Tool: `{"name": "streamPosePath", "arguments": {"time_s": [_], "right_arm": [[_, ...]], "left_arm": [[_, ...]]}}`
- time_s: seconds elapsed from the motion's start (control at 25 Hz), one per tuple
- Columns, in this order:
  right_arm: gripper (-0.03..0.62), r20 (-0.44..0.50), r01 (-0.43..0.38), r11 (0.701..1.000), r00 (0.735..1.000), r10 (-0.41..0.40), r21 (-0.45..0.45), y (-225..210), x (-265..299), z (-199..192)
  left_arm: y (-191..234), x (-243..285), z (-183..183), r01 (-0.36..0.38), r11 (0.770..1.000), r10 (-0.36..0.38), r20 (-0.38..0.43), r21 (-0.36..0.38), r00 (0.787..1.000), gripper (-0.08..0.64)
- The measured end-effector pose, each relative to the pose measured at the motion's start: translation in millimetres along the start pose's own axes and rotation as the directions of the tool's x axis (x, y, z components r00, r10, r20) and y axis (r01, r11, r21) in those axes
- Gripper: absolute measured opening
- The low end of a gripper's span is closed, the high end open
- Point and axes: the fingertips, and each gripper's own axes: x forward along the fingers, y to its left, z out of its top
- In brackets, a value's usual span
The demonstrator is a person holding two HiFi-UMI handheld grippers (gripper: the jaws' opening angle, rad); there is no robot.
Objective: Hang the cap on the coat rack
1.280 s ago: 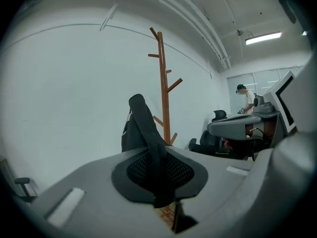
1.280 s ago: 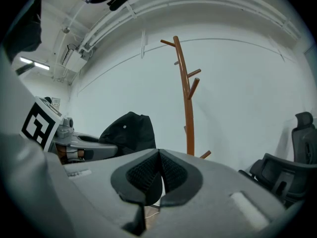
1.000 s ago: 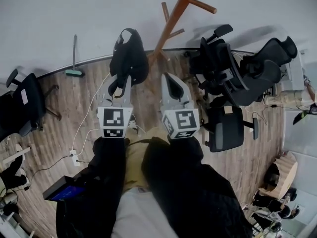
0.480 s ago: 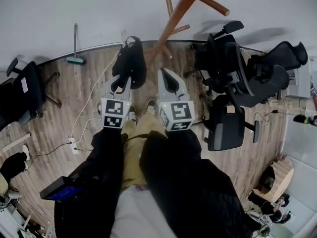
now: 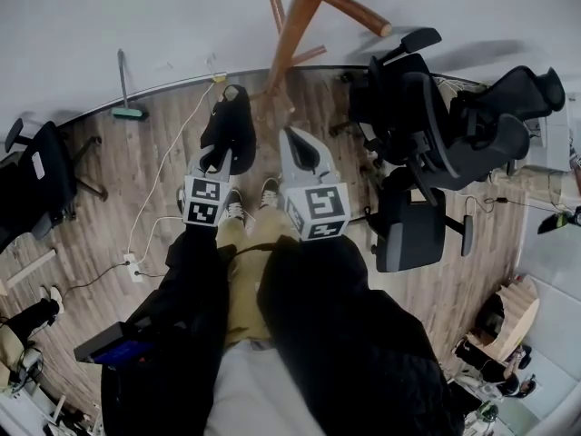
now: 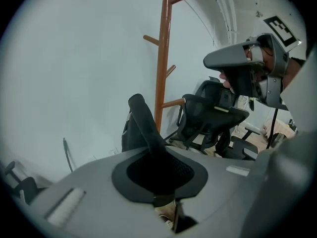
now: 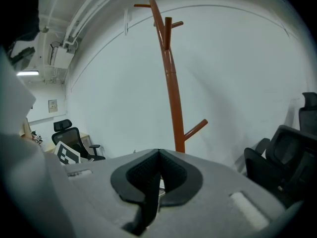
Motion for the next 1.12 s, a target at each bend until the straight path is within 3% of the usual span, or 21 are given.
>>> {"name": "streamPosePath", "arguments": {"time_s": [0.44, 0.84, 1.0, 1.12], "right_arm": [[-0.005, -0.046, 0.011, 1.000, 0.999, -0.011, -0.003, -21.2, 0.6, -12.7], [-0.005, -0.080, 0.026, 1.000, 0.996, -0.027, -0.017, -34.1, -7.2, -20.6], [-0.005, -0.084, 0.040, 0.999, 0.996, -0.041, -0.020, -40.8, -13.6, -22.0], [-0.005, -0.081, 0.046, 0.999, 0.996, -0.048, -0.018, -43.8, -16.7, -21.5]], "left_arm": [[-9.3, 49.1, -47.5, 0.062, 0.998, -0.064, -0.130, -0.021, 0.989, 0.038], [-21.3, 89.7, -61.6, 0.108, 0.993, -0.113, -0.172, -0.040, 0.979, 0.048], [-29.5, 102.8, -57.6, 0.130, 0.991, -0.136, -0.185, -0.041, 0.973, 0.093], [-35.1, 103.9, -64.5, 0.137, 0.987, -0.152, -0.215, -0.084, 0.965, 0.139]]}}
